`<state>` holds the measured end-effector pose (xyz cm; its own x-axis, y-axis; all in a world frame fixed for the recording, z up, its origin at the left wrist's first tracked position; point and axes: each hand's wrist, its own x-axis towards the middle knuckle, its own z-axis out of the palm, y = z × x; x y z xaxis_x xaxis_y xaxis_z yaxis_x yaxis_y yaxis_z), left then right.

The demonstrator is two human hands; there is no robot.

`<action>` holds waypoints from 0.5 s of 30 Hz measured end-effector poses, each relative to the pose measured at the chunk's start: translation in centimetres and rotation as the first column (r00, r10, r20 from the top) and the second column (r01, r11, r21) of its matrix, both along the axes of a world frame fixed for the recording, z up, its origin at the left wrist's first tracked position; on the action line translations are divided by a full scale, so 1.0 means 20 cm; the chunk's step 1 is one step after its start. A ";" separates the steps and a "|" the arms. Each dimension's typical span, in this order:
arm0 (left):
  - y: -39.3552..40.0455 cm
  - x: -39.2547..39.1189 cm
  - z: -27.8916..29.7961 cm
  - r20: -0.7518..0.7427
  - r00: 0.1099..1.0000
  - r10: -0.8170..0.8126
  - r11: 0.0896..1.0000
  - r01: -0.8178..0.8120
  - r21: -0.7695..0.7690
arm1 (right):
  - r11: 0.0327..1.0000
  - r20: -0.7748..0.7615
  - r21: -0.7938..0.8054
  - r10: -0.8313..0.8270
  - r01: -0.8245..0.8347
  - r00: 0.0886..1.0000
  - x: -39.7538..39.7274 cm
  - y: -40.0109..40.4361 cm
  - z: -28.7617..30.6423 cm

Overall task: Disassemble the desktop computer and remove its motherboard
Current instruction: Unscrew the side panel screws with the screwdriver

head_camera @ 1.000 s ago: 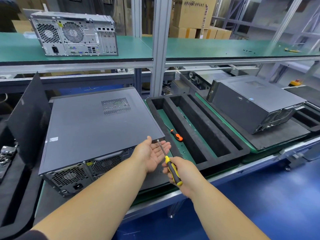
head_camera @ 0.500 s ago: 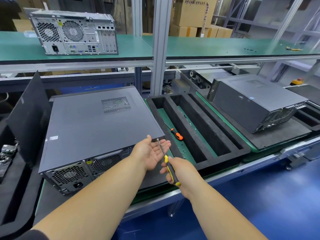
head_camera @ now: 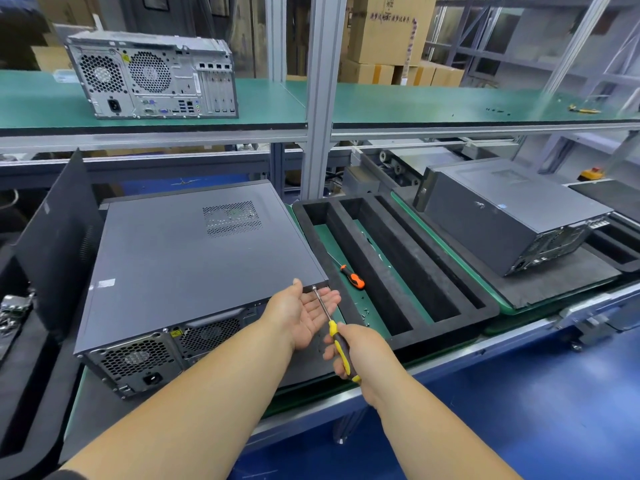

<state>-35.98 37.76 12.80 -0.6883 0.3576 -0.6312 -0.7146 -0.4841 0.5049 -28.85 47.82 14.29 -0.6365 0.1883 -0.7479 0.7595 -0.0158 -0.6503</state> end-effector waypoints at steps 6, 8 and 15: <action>0.00 0.00 0.00 0.005 1.000 0.005 1.000 -0.005 0.003 | 0.992 -0.301 0.125 0.049 -0.011 0.953 0.09 0.02 -0.08; 0.01 0.00 0.01 0.012 1.000 0.008 1.000 -0.008 -0.001 | 0.995 -0.299 0.097 0.027 0.003 0.954 0.09 0.01 -0.06; 0.01 -0.01 0.00 0.021 1.000 -0.016 0.998 0.017 -0.060 | 0.996 -0.082 -0.081 -0.052 0.046 0.995 0.07 -0.01 0.08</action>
<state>-36.17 37.95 12.89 -0.6691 0.3298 -0.6660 -0.7329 -0.4417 0.5175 -27.48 47.62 15.86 -0.6889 0.1629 -0.7063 0.6996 -0.1058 -0.7067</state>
